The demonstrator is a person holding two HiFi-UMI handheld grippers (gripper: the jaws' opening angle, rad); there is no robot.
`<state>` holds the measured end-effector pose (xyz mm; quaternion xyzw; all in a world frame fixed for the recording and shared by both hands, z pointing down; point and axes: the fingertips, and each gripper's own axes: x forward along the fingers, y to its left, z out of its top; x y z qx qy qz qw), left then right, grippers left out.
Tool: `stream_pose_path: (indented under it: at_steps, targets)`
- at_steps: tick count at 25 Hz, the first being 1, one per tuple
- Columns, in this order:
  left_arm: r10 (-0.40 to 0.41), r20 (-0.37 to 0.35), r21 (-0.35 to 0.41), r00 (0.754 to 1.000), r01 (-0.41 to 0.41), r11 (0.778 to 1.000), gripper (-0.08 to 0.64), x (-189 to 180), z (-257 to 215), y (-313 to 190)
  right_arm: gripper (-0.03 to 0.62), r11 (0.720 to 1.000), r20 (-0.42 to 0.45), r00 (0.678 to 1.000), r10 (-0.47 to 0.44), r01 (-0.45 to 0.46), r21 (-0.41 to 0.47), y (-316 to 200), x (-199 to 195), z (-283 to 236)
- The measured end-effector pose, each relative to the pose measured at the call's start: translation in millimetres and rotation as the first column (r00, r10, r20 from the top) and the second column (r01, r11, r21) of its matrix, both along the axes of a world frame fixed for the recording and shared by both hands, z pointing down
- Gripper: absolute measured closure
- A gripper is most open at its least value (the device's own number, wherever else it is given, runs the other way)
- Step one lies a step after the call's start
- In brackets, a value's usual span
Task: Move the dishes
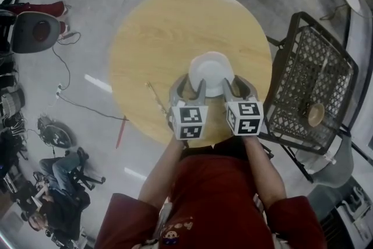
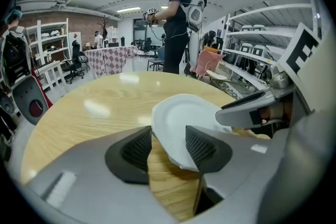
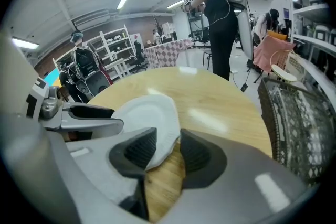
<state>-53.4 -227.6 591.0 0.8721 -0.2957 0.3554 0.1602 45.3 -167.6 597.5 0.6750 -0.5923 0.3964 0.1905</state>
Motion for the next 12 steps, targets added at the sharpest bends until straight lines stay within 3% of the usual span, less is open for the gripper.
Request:
stream_pose_path:
  at_steps: [12]
  targets:
    - [0.124,-0.051,0.043,0.991,-0.122,0.992,0.344,59.3,-31.5,42.8,0.449,0.989,-0.054,0.989,0.136,-0.133,0.059,54.0,51.6,-36.0]
